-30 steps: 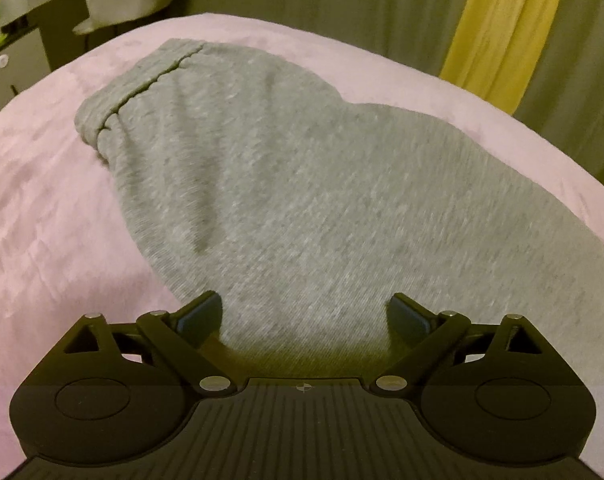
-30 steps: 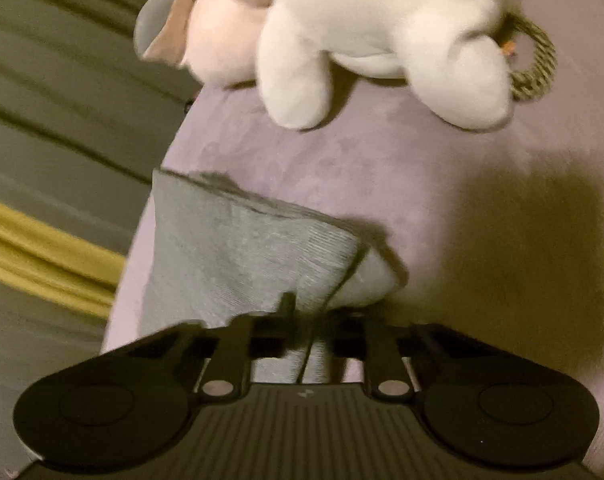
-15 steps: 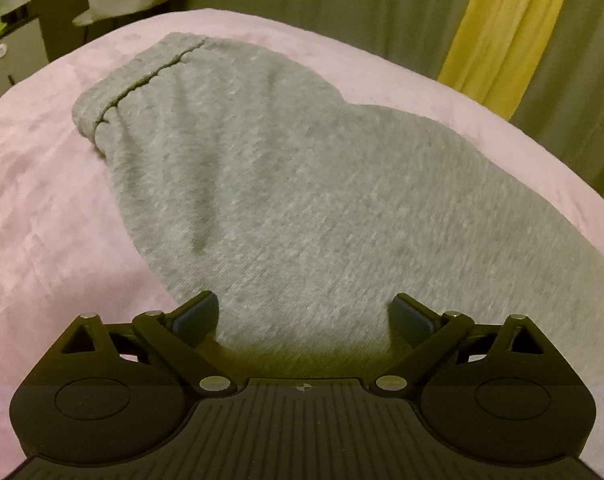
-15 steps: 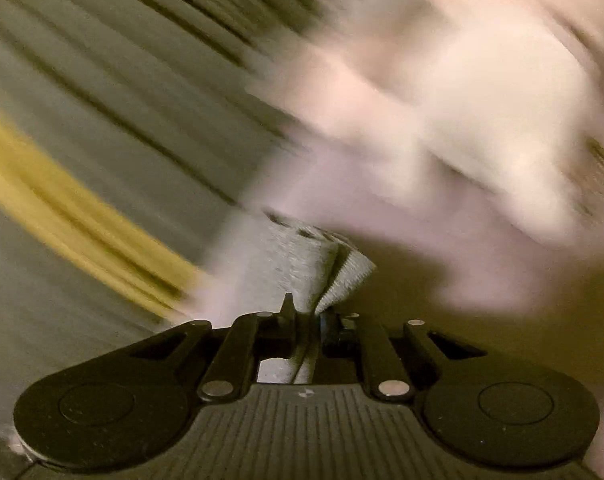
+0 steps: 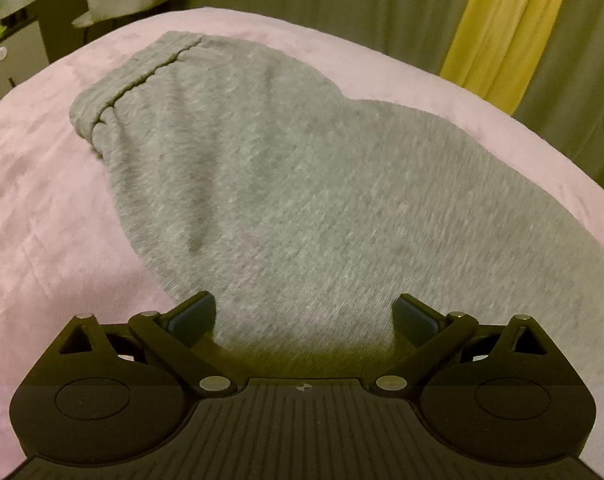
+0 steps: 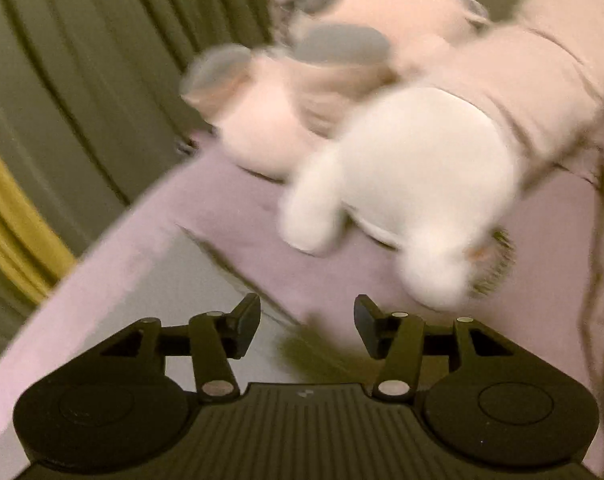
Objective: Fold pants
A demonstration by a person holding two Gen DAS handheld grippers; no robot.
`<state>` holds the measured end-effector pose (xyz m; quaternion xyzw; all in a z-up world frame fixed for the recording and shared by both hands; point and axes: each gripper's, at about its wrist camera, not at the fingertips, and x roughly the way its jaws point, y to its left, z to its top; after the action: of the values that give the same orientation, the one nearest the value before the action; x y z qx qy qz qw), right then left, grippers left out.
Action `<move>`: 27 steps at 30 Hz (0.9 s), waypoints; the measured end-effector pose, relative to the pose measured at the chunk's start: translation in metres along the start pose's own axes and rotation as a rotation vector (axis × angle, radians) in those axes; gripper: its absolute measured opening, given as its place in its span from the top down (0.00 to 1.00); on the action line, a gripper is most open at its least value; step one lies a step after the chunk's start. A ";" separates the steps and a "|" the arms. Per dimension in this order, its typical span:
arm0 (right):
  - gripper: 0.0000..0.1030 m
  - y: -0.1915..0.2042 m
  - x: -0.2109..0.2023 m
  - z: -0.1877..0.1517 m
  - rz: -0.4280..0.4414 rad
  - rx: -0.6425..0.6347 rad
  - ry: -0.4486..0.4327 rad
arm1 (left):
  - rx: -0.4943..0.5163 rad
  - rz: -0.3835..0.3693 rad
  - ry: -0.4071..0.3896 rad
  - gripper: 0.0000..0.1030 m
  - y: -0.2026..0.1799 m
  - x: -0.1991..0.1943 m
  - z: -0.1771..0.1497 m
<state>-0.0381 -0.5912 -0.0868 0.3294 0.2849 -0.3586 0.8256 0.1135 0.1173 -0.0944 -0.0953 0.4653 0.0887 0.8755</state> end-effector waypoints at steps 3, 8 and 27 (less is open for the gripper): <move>0.55 0.027 0.030 -0.009 0.063 -0.059 0.101 | 0.002 0.002 -0.001 0.02 0.000 0.000 0.000; 0.56 0.045 0.075 -0.034 0.019 -0.078 0.243 | -0.007 -0.007 -0.001 0.02 0.003 -0.001 0.000; 0.04 0.069 0.070 -0.051 -0.091 -0.156 0.185 | 0.283 0.063 -0.034 0.00 -0.103 0.059 0.043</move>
<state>0.0442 -0.5451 -0.1451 0.2825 0.4016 -0.3403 0.8019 0.2056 0.0324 -0.1107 0.0453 0.4609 0.0512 0.8848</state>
